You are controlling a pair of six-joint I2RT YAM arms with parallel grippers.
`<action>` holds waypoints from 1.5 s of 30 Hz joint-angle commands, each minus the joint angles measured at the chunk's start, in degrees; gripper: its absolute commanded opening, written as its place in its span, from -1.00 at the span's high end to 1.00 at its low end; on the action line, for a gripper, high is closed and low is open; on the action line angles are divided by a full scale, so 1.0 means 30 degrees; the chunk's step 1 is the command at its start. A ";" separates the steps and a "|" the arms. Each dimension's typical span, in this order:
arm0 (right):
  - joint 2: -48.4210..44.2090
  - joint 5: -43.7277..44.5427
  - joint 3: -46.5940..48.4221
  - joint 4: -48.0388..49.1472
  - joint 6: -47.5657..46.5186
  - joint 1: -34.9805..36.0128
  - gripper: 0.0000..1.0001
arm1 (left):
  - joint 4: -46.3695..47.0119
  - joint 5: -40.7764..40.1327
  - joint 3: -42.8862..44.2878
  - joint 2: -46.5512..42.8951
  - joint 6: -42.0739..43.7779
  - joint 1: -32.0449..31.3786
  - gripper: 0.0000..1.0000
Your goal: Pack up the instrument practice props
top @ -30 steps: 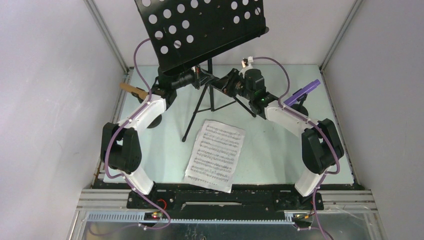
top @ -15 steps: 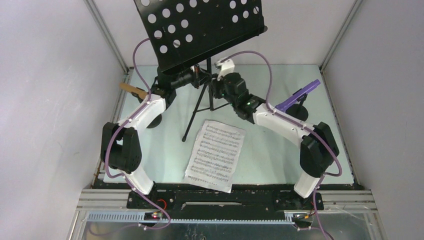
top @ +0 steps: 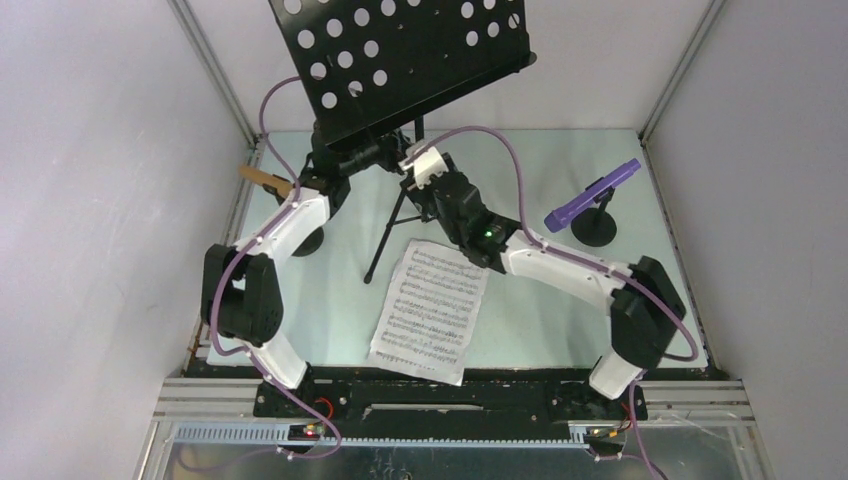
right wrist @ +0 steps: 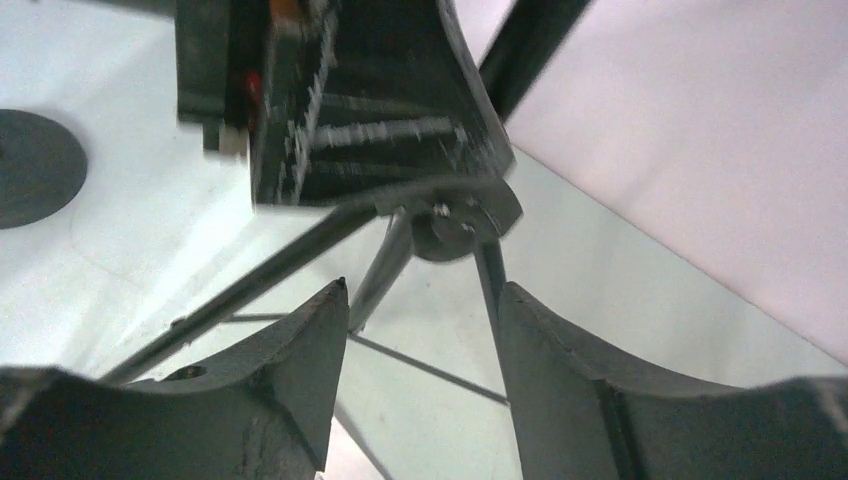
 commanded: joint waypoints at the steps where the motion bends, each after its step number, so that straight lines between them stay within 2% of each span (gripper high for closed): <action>1: -0.3665 -0.1262 -0.1472 0.0029 0.1867 -0.0297 -0.33 | 0.1307 -0.1353 0.0704 -0.1306 -0.2449 0.0813 -0.52; 3: -0.4940 -0.2365 -0.2409 -0.0398 0.3003 -0.0791 -0.36 | 0.1389 -0.1495 0.0643 -0.1693 -0.2695 0.1050 -0.60; 9: -0.7535 -0.6754 -0.5085 -0.0820 0.5161 -0.2972 -0.36 | 0.1383 -0.1638 -0.0663 -0.3294 -0.2288 0.1130 -0.62; 15: -0.7333 -1.0241 -0.5200 -0.1433 0.4859 -0.4781 -0.35 | 0.0676 -0.2903 -0.2842 -0.5471 -0.1420 0.1132 -0.64; 21: -0.5973 -1.2765 -0.5200 -0.0107 0.3988 -0.5863 -0.32 | 0.0802 -0.4211 -0.5683 -0.6887 -0.2260 0.1090 -0.60; 26: -0.4478 -1.3565 -0.5217 0.1490 0.2363 -0.5898 -0.33 | 0.0996 -0.5801 -0.7592 -0.7484 -0.1719 0.0439 -0.57; 30: -0.3495 -1.4038 -0.5207 0.2886 0.0581 -0.5967 -0.34 | -0.0340 -0.7532 -0.7604 -0.7145 -0.0140 -0.0681 -0.56; 35: -0.2295 -1.3891 -0.5143 0.4552 -0.0084 -0.6257 -0.34 | -0.0715 -0.8307 -0.7582 -0.6202 0.0318 -0.1357 -0.51; 45: 0.0304 -1.3968 -0.3040 0.3855 -0.0458 -0.6680 -0.24 | -0.0798 -0.9253 -0.7878 -0.4913 0.1009 -0.2068 -0.44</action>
